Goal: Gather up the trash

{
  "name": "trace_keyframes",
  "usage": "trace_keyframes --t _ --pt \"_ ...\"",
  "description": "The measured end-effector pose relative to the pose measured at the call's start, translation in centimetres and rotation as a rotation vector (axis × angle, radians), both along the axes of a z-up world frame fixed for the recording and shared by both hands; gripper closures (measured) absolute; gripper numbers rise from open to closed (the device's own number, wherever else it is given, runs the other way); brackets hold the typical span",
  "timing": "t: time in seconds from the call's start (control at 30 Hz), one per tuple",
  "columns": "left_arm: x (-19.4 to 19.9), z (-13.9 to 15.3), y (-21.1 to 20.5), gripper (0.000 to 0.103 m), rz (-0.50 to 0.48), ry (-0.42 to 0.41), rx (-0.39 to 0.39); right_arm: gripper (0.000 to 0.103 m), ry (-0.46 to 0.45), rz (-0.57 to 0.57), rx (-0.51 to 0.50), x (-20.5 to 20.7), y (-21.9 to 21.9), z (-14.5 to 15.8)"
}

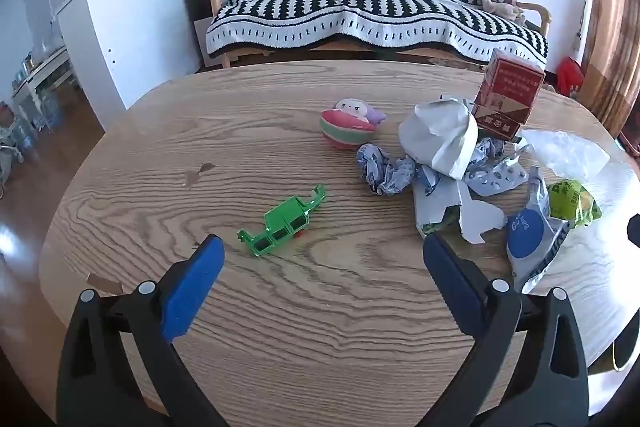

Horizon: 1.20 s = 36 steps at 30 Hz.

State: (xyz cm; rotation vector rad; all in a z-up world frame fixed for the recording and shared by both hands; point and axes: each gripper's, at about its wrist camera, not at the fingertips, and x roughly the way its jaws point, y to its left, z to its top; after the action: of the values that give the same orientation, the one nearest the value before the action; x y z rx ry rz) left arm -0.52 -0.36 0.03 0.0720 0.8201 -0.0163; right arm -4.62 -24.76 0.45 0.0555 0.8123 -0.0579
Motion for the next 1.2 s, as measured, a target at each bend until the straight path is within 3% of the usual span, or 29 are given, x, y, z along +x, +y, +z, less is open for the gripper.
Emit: trace_keyframes --t 1.2 --pt "-0.05 -0.01 0.23 0.006 0.01 0.006 -0.018 0.006 -0.007 -0.007 0.028 -0.37 -0.54 0.17"
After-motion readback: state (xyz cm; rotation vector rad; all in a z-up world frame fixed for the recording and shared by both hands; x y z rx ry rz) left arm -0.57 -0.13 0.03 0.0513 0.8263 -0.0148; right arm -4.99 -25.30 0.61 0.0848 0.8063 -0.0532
